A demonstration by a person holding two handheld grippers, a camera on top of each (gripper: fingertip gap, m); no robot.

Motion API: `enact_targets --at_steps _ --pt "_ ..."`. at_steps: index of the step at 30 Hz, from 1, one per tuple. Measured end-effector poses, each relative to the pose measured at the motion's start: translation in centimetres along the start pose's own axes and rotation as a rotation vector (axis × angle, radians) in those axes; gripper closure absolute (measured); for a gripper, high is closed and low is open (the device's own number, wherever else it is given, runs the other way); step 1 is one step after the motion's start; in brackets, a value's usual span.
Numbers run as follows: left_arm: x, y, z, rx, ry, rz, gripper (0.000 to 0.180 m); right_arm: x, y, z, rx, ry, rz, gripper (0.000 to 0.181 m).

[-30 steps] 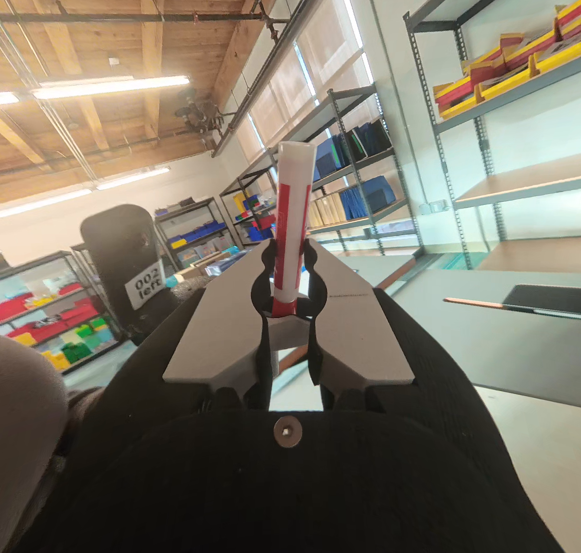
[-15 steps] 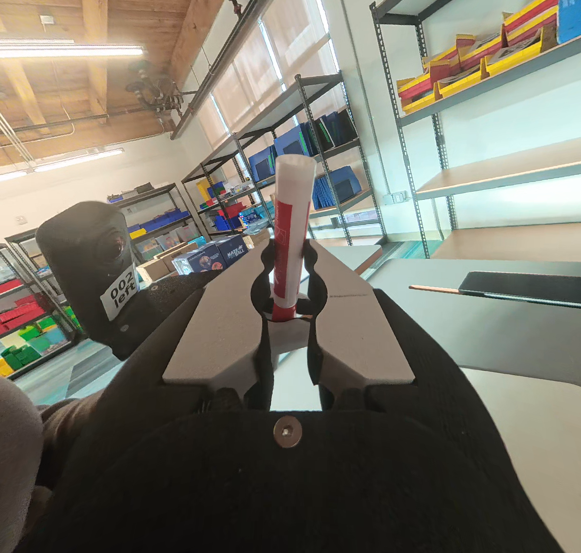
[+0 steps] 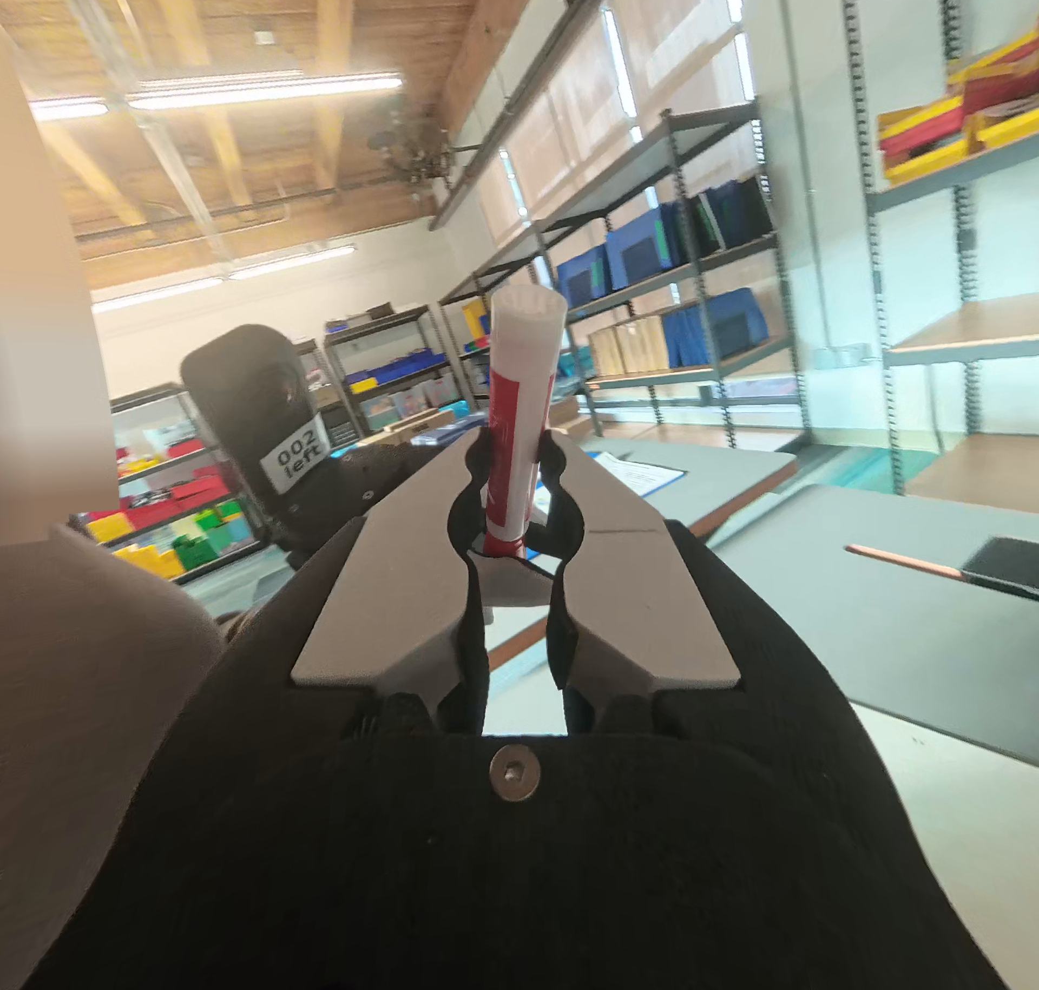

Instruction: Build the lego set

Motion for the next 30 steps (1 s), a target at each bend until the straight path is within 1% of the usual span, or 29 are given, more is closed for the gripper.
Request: enact_targets --at_steps 1,6,9,14,17,18,20,22,24,25,26,27,28,29,30 --pt "-0.3 -0.3 0.0 0.011 0.025 -0.001 0.170 -0.1 -0.2 0.2 0.000 -0.027 0.005 0.166" --pt "-1.8 -1.4 0.2 -0.008 0.160 -0.026 0.169 -0.2 -0.4 1.2 -0.014 -0.112 0.037 0.166" --pt "-2.5 -2.0 -0.1 -0.051 0.234 -0.072 0.169 -0.5 -0.6 2.1 -0.019 -0.154 0.041 0.166" --pt "-3.4 -2.8 -0.5 -0.203 0.448 -0.171 0.169 -0.8 -1.0 3.2 -0.025 -0.244 0.045 0.166" --pt "-4.1 -3.2 -0.7 -0.236 0.513 -0.207 0.168 -0.9 -1.0 4.0 -0.039 -0.276 0.057 0.166" --pt "-4.5 -3.3 -0.8 -0.263 0.558 -0.229 0.169 -1.0 -1.0 4.4 -0.042 -0.294 0.061 0.166" --pt "-5.0 -3.6 -1.3 -0.359 0.714 -0.286 0.169 -1.0 -1.0 5.2 -0.061 -0.362 0.089 0.166" --pt "-5.3 -3.5 -1.8 -0.468 0.889 -0.339 0.168 -0.9 -0.9 5.7 -0.071 -0.437 0.139 0.166" --pt "-5.1 -2.9 -2.0 -0.553 0.995 -0.363 0.169 -0.6 -0.7 5.8 -0.078 -0.476 0.195 0.166" --pt "-4.8 -2.7 -1.8 -0.574 0.976 -0.369 0.169 -0.3 -0.7 5.5 -0.075 -0.463 0.216 0.166" --pt "-4.4 -2.4 -1.3 -0.583 0.906 -0.365 0.168 0.0 -0.8 5.1 -0.076 -0.433 0.222 0.165" --pt "-4.0 -2.2 -0.6 -0.576 0.781 -0.350 0.165 0.2 -1.1 4.7 -0.083 -0.390 0.217 0.165" --pt "-3.7 -1.8 0.1 -0.529 0.648 -0.316 0.159 0.5 -1.4 4.2 -0.106 -0.331 0.200 0.165" --pt "-3.4 -1.3 0.7 -0.458 0.506 -0.257 0.135 0.7 -1.6 3.9 -0.148 -0.270 0.193 0.165" --pt "-3.2 -1.1 1.3 -0.375 0.344 -0.200 0.118 1.0 -1.8 3.6 -0.189 -0.216 0.192 0.165"
Point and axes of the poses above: each gripper's, where its closed fingertips meet, x out along the fingers, y out of its underside, z = x × y across the jaws, the point moved 6 cm from there along -x, back along the fingers, and after that the axes turned 12 degrees about x, right-handed, at the moved point
